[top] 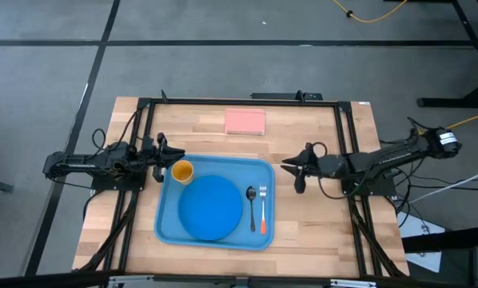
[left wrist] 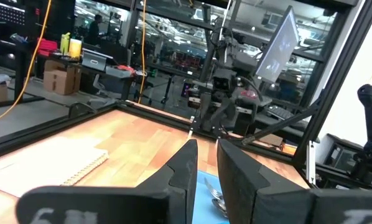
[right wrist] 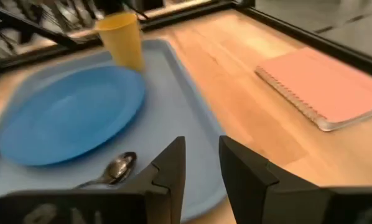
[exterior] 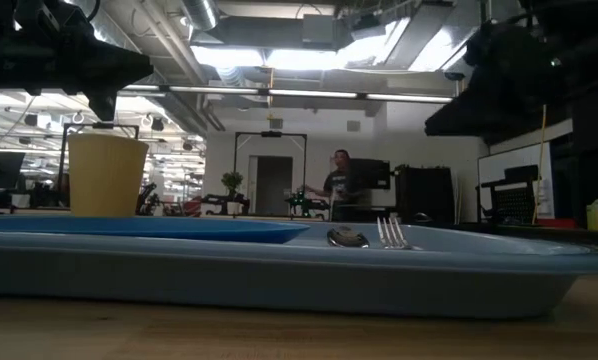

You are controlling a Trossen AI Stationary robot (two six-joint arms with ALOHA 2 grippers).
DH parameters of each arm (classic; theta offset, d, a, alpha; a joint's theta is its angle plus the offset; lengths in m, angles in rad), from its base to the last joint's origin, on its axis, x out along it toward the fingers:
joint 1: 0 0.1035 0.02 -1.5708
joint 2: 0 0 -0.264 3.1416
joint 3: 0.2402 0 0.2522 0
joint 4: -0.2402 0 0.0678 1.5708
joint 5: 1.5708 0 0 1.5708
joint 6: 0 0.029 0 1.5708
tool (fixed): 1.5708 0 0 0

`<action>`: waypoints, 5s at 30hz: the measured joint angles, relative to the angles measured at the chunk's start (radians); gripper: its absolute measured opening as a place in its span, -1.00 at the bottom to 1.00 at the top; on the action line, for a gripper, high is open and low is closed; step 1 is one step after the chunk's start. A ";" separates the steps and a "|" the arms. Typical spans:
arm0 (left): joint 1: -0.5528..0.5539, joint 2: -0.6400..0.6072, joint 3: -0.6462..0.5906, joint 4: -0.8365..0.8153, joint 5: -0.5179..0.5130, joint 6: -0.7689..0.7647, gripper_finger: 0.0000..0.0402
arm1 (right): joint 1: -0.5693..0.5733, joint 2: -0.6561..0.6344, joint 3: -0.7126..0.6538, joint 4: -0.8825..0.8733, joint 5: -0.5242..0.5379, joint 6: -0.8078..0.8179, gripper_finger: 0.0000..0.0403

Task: Pick and place plate/cup/fork/spoon on tray
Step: Return to Home Position

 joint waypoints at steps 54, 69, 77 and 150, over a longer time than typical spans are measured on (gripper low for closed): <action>0.000 0.000 0.000 0.000 0.000 0.000 -0.73 | -0.104 -0.955 -0.305 -0.211 -0.437 -0.458 -0.49; 0.000 0.000 0.000 0.000 0.000 0.000 -0.73 | -0.104 -0.950 -0.305 -0.211 -0.437 -0.457 -0.49; 0.000 0.000 0.000 0.000 0.000 0.000 -0.73 | -0.104 -0.950 -0.305 -0.210 -0.437 -0.457 -0.49; 0.000 0.000 0.000 0.000 0.000 0.000 -0.73 | -0.105 -0.950 -0.305 -0.210 -0.437 -0.457 -0.49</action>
